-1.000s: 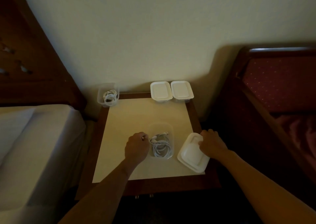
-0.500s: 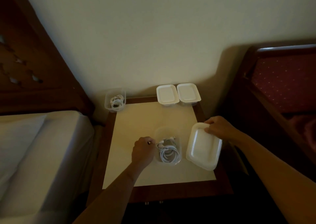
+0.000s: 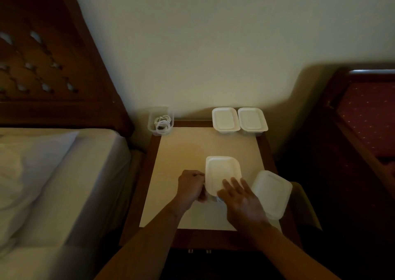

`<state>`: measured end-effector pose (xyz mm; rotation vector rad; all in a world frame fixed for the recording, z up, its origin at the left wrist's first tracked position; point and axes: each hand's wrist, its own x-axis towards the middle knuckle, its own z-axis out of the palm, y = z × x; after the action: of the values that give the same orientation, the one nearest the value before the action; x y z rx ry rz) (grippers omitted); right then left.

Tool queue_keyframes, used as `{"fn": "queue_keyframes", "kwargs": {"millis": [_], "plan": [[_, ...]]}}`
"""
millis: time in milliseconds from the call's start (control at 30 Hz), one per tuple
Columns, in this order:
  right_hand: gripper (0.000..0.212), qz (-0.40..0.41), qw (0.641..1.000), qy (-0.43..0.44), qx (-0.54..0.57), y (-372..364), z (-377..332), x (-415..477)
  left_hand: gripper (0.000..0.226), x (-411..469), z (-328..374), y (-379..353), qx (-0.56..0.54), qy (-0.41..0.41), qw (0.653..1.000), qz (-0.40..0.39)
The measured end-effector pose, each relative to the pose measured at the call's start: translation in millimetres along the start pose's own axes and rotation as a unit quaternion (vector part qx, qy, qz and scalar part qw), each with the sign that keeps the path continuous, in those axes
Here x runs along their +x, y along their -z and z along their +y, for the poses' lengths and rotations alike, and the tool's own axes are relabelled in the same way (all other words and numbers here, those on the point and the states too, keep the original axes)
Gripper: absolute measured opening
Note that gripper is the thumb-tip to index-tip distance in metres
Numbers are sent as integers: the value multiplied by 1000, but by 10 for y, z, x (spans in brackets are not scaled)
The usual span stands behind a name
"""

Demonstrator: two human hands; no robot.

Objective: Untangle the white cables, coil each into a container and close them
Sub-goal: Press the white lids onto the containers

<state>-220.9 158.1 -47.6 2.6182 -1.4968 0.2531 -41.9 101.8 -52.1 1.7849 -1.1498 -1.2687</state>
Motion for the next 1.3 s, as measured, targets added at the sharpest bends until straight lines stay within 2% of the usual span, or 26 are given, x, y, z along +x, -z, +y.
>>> {"fn": "queue_keyframes", "kwargs": {"millis": [67, 133, 200, 267, 367, 500, 600, 667, 767, 833, 900, 933, 1000, 1067, 1167, 1233, 1300], "plan": [[51, -51, 998, -9, -19, -92, -39, -24, 28, 3, -4, 10, -4, 11, 1000, -12], [49, -92, 996, -15, 6, -153, -41, -22, 29, 11, 6, 11, -8, 25, 1000, -15], [52, -162, 986, -15, 28, -196, -23, -6, 31, 16, 21, 12, -15, 41, 999, -6], [55, -196, 980, -13, 24, -205, -1, 9, 27, 5, 43, 1, -14, 50, 999, -3], [56, -192, 980, -5, 41, -136, 24, 4, 21, -30, 61, -40, 10, 31, 999, 1], [49, -106, 994, 23, 18, -106, 95, 37, 18, -41, 65, -49, 32, 12, 999, 6], [45, -111, 990, -36, 84, -131, 128, 136, 16, -8, 70, -33, 67, -10, 998, 1], [39, -104, 990, -42, 82, -167, 150, 212, 15, 19, 84, -25, 100, -27, 995, -7], [31, -77, 987, -90, 108, -243, 133, 278, 7, 51, 105, -16, 115, -7, 993, -29], [36, -70, 984, -107, 127, -328, 122, 283, 7, 77, 125, -17, 127, 0, 991, -38], [58, -84, 981, -123, 123, -381, 120, 291, 12, 141, 126, -47, 153, -5, 987, -52], [73, -93, 980, -129, 116, -406, 127, 301, 12, 174, 127, -62, 193, -14, 979, -58], [87, -105, 981, -130, 101, -434, 138, 313, 20, 274, 104, -111, 338, -67, 936, -69], [89, -110, 981, -128, 94, -446, 141, 316, 39, 394, 65, -180, 427, -132, 893, -50], [88, -117, 982, -125, 84, -448, 127, 318, 49, 511, 30, -250, 480, -164, 861, -20], [88, -124, 980, -128, 85, -463, 116, 335, 47, 601, -25, -316, 400, -129, 907, -14], [90, -127, 978, -136, 94, -483, 125, 369, 57, 679, -69, -353, 277, -81, 957, 7]]}}
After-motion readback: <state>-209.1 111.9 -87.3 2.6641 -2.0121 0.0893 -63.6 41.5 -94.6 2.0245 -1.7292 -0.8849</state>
